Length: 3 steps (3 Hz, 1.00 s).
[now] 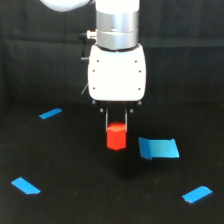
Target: Pick up the red object from the table
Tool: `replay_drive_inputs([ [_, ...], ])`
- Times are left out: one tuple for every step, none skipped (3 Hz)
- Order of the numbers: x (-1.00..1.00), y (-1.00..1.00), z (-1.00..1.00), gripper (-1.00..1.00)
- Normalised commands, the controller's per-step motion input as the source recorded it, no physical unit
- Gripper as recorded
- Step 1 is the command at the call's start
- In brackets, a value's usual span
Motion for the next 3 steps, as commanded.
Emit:
replay_drive_inputs([
  [-0.15,0.09,0.63,-0.94],
  [-0.12,0.13,0.02,-0.87],
  [-0.18,0.19,0.22,-1.0],
])
